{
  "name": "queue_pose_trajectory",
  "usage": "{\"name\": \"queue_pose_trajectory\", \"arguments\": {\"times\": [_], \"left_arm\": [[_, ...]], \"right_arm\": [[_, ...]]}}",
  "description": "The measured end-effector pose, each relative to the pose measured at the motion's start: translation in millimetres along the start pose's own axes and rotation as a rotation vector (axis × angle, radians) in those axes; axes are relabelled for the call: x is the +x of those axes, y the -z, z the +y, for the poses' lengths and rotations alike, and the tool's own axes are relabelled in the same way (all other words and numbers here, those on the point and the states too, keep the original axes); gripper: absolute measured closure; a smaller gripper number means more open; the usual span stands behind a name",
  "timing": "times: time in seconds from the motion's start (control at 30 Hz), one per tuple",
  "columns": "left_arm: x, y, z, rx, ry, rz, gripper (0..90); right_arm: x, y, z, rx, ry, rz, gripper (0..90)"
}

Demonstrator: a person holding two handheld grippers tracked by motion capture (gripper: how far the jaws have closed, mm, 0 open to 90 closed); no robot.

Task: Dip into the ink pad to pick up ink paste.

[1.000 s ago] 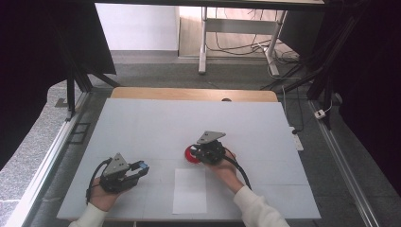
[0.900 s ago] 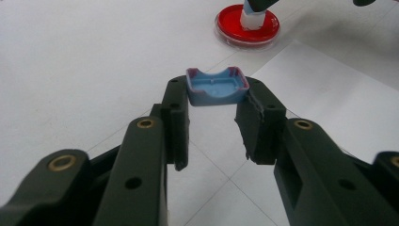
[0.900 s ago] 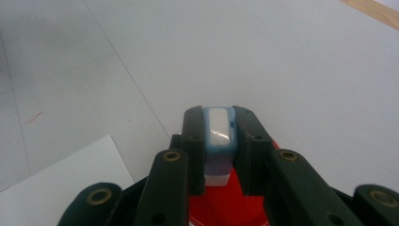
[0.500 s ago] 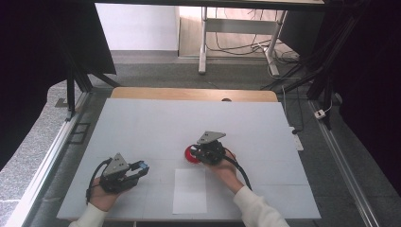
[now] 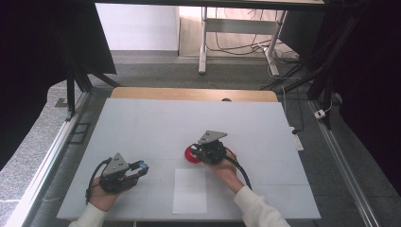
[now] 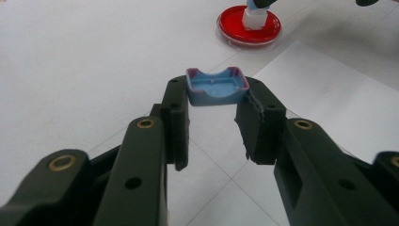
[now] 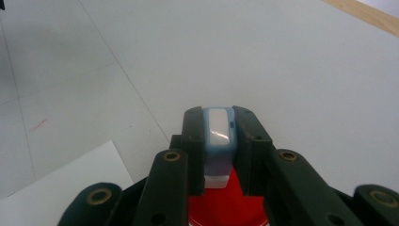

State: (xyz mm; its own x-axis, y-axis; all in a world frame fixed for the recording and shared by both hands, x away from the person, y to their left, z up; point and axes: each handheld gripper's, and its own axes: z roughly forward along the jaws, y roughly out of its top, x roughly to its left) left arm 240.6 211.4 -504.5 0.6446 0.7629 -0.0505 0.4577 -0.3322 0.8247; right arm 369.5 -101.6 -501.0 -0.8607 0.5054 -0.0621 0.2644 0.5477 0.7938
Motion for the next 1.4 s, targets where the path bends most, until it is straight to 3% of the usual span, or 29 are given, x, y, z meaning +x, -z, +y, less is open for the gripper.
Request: {"name": "queue_pose_trajectory", "arguments": {"times": [0.7, 1.03, 1.4], "left_arm": [[0.5, 0.1, 0.2, -0.003, 0.0, 0.005, 65.3], [0.3, -0.1, 0.4, -0.004, -0.002, 0.005, 65.3], [0.6, -1.0, 0.4, -0.001, -0.002, 0.007, 65.3]], "right_arm": [[-3.9, 18.6, 5.5, -0.066, -0.023, 0.002, 75.0], [-1.8, 40.2, 8.3, -0.116, -0.033, 0.017, 75.1], [-3.5, 54.7, 3.3, -0.126, -0.033, 0.007, 75.0]]}}
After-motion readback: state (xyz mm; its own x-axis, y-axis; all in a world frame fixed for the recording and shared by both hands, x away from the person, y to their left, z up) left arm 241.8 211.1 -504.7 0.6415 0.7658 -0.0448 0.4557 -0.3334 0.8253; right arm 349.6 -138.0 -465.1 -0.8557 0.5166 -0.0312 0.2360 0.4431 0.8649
